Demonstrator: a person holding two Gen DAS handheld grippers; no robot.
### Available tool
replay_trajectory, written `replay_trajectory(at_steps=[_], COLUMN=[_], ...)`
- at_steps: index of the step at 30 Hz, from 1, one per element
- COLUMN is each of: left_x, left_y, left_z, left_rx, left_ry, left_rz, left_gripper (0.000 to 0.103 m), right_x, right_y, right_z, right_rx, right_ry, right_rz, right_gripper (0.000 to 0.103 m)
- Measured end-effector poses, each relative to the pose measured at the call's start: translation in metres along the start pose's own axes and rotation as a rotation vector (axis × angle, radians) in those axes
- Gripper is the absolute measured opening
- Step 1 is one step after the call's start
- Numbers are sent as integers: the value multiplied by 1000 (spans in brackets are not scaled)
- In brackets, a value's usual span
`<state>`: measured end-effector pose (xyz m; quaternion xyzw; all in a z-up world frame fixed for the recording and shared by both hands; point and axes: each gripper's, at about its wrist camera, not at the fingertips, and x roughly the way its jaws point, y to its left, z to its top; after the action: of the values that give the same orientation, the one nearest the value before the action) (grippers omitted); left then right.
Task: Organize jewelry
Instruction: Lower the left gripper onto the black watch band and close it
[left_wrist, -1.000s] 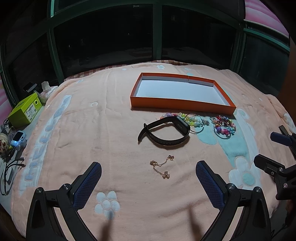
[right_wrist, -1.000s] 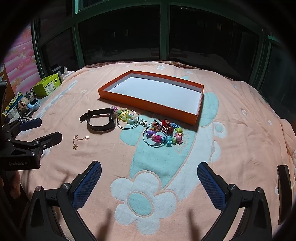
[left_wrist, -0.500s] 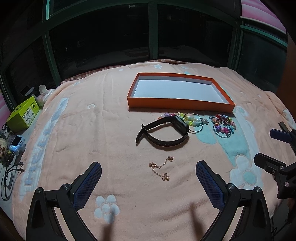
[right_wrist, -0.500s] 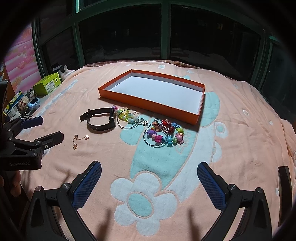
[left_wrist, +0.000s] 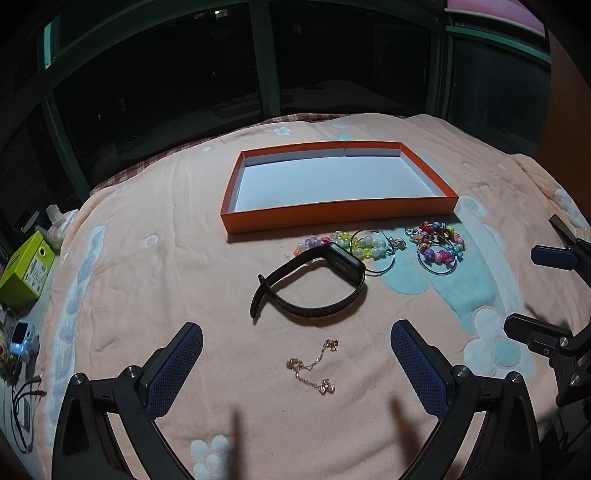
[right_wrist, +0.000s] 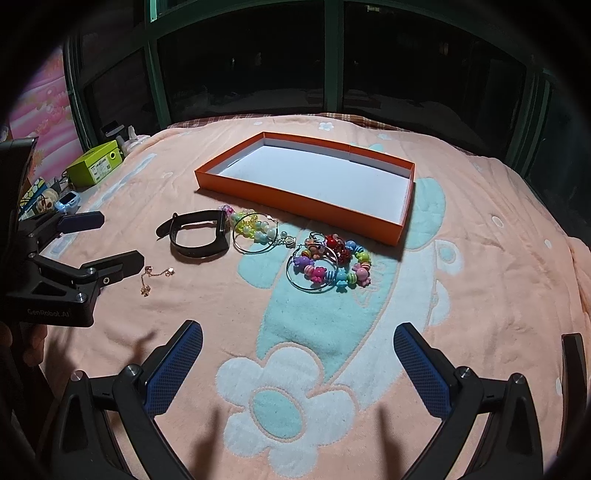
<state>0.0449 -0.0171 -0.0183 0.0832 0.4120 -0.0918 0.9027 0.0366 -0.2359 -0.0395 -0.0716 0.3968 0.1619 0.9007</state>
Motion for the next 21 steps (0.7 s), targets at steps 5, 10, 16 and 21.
replay_trajectory(at_steps=[5,10,16,21], left_x=[20,45,72,93], left_y=[-3,-5,-9,-10], left_z=[21,41,53,57], left_rx=[81,156,252,303], left_ry=[7,38,62,103], left_rz=[-32,-112,-205,-257], left_gripper=[103,103,103,99], right_x=[8,15,23,33], right_y=[-4,-9,-16,-22], right_z=[4,8,14,19], right_rx=[4,17,22,19], right_ry=[17,27,33,50], right_rz=[19,36,55,75], right_gripper=[103,103,103,103])
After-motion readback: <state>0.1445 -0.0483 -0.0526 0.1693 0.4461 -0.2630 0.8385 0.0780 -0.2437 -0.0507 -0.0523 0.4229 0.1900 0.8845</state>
